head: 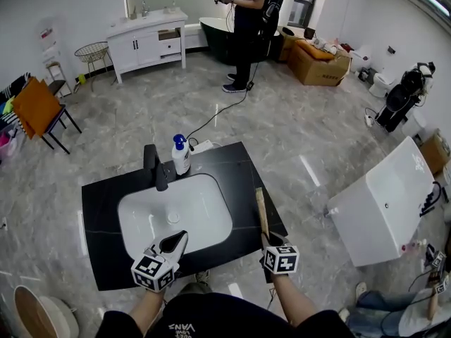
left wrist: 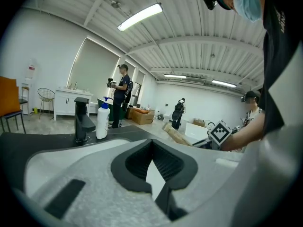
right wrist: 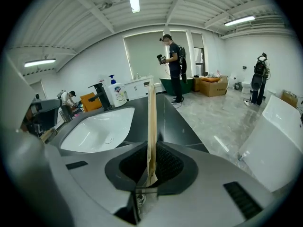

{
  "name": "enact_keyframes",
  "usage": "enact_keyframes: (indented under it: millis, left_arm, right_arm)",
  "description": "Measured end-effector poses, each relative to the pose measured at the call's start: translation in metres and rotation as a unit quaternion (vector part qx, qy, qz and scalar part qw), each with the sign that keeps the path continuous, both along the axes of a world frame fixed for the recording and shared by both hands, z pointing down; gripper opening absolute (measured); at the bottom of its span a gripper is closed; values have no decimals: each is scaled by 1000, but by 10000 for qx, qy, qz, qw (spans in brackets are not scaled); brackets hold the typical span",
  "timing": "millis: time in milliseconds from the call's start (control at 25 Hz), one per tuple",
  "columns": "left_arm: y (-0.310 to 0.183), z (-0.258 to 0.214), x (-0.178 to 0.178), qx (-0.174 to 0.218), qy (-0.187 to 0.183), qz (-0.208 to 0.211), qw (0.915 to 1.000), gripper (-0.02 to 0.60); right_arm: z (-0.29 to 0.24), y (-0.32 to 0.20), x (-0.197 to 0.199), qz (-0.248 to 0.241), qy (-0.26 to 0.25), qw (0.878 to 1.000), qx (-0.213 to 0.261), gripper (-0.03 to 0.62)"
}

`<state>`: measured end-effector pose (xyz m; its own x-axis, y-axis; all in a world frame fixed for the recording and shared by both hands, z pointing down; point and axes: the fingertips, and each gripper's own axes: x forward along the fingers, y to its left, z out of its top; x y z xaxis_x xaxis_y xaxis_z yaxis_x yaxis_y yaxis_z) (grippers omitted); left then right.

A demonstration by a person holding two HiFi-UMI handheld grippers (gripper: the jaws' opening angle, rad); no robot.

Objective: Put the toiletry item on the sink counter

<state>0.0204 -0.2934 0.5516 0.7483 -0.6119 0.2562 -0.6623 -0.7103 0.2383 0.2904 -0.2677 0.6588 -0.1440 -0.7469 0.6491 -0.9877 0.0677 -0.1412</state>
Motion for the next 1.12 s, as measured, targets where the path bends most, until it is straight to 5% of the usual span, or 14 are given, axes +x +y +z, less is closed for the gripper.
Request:
enact_keyframes:
  millis: [1120]
  left_arm:
    - [-73,16,-35,-173,-21,-305,9994,11]
  right_arm:
    - [34,-121,-37,-642,441,9960,-445,48]
